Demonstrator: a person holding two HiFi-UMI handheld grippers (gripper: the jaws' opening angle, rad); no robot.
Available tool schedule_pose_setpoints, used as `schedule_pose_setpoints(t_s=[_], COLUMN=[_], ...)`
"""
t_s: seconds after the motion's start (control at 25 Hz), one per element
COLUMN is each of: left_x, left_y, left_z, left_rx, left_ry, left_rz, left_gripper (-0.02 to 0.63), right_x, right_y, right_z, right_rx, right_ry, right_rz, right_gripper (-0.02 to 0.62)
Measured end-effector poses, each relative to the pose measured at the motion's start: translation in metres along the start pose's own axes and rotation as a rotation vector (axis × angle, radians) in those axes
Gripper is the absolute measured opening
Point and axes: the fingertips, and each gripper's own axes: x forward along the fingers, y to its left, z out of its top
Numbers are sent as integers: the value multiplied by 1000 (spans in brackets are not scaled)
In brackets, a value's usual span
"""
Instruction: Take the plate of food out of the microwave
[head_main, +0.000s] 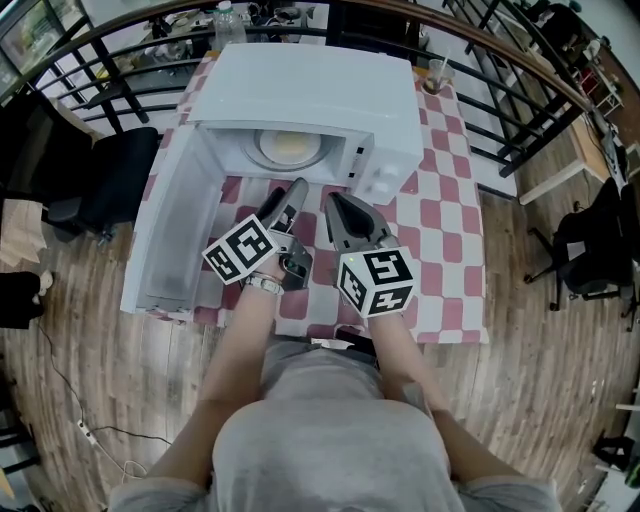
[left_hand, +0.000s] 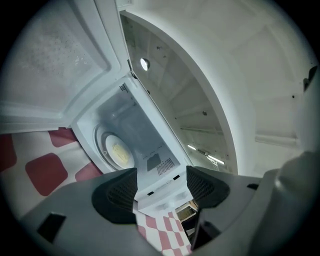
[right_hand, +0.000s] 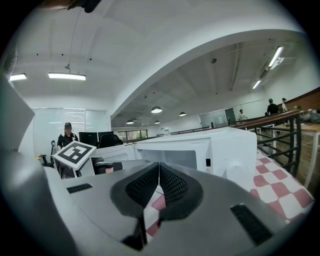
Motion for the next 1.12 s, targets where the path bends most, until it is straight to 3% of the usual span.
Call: schedule_pose_setpoints(t_s=[0.2,0.52,1.12], left_x=[11,41,72], left_y=[25,55,131], left_z=[-2,-1,-1], left_rx=[-34,-115,-266], left_ry=[26,56,23], left_rz=[55,62,187], left_gripper=[302,302,302], right_x=[15,40,72], right_y=[-5,-14,-34], right_z=[-8,-23,-52], right_rx=[24,90,146], right_ry=[21,54,136], right_rz=[-4,-5,-15], right_gripper=[28,28,28])
